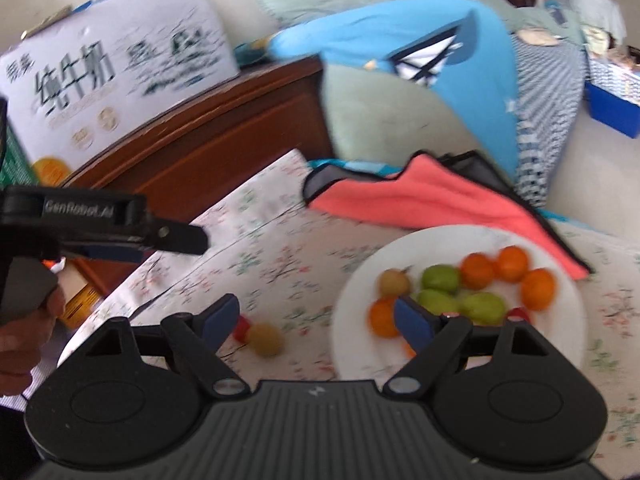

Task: Organize fruits
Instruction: 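Withdraw both open tools from the plate back toward the loose fruit, then grasp a brown kiwi with the right tool while the left tool grasps a red cherry tomato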

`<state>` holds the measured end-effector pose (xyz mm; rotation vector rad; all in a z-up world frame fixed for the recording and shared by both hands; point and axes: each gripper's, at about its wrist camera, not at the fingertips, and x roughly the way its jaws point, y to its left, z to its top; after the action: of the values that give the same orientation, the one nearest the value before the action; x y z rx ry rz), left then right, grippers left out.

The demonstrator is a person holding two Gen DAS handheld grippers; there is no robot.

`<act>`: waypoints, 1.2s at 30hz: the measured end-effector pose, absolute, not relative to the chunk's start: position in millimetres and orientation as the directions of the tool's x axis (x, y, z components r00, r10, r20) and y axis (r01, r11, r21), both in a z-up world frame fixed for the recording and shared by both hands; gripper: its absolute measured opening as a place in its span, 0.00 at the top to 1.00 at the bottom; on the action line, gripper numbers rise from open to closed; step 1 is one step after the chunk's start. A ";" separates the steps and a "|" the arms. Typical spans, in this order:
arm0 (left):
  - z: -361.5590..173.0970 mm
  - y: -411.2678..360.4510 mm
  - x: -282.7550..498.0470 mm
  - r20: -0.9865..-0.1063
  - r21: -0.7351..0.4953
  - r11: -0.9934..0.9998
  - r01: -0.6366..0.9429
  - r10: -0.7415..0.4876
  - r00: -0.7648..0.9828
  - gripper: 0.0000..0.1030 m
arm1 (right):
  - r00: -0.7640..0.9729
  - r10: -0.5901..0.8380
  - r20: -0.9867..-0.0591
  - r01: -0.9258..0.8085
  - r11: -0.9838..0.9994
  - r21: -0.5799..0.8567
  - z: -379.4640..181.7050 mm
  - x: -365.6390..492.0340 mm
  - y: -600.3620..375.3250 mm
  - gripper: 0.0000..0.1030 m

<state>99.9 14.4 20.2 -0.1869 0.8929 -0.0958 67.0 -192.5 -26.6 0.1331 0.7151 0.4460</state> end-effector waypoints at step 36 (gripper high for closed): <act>-12.7 21.7 97.0 -0.834 -0.143 0.990 0.017 -0.129 0.536 0.05 | 0.579 0.425 -0.696 -0.482 0.867 0.128 -71.1 74.2 -138.8 0.72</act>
<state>97.0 21.7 -12.7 -0.1225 1.0017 -0.0873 74.2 -138.8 -71.1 -0.0777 0.7928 0.5308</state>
